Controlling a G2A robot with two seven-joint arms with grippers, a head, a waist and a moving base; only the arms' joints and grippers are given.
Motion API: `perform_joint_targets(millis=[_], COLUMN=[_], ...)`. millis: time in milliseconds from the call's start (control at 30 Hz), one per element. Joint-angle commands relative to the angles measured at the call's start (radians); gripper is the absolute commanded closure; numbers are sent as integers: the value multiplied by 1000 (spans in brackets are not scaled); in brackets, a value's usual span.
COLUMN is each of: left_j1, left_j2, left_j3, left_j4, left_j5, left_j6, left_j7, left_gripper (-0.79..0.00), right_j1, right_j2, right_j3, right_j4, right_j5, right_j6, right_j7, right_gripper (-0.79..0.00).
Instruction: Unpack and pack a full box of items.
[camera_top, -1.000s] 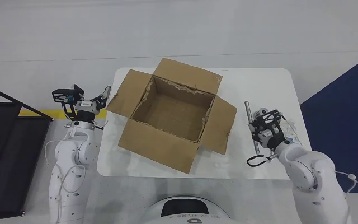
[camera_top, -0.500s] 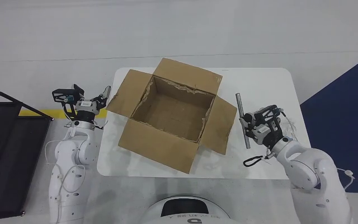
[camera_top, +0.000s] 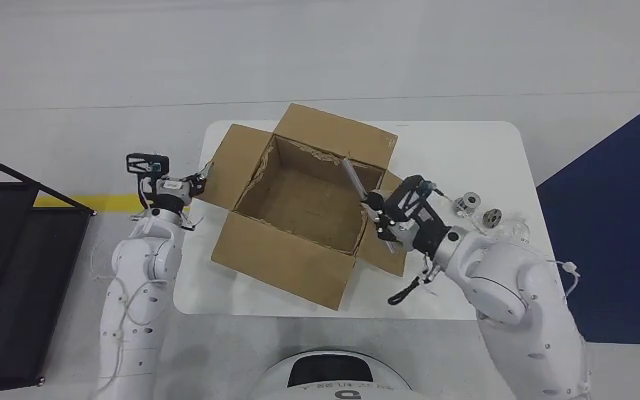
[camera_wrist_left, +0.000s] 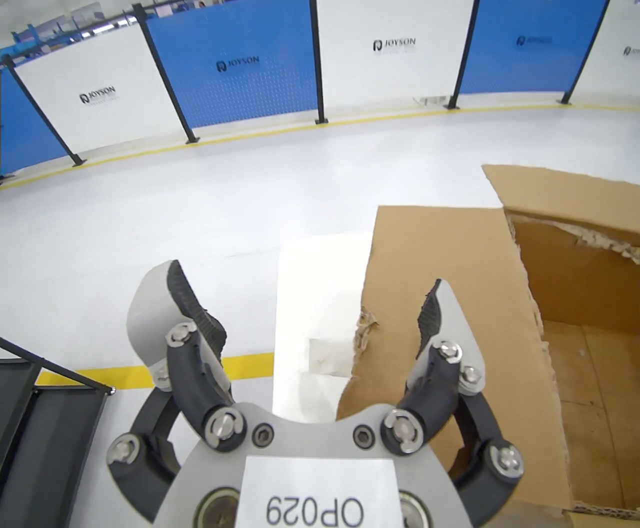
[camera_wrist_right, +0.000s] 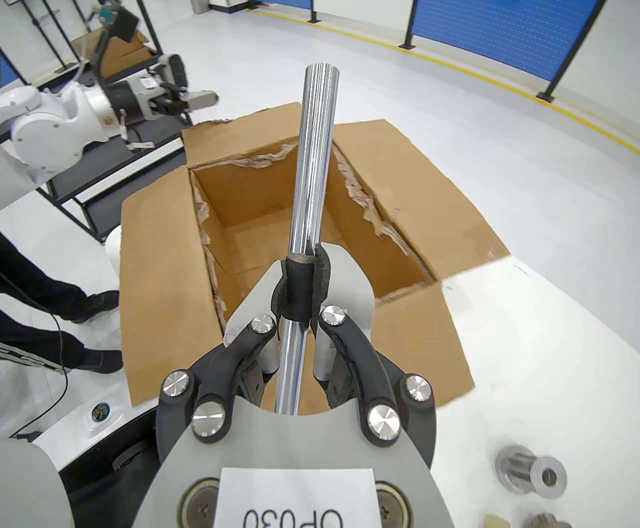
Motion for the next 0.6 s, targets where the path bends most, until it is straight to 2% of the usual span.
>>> perform_joint_targets(millis=[0,133,333,567], left_j1=[-20,-31,-30,-23], left_j2=[-1,-1,2,9], left_j3=[27,50,81,100], left_j4=[25,65,93,94], left_j5=[7,-12,1,6], left_j6=[-7,-26,-78,-139], left_j7=[-28,-66,-92,-107], left_gripper=[-785,-785,-785,-785], right_j1=[78,177,271,396], right_j2=[-7,-19,-32,-54], right_j3=[-85,-187,-247,-340], right_j4=[27,70,134,284], right_j5=[-7,-19,-18,-43], right_j6=[34,91,169,247], right_j7=[38,88,101,111], right_gripper=[0,0,0,0])
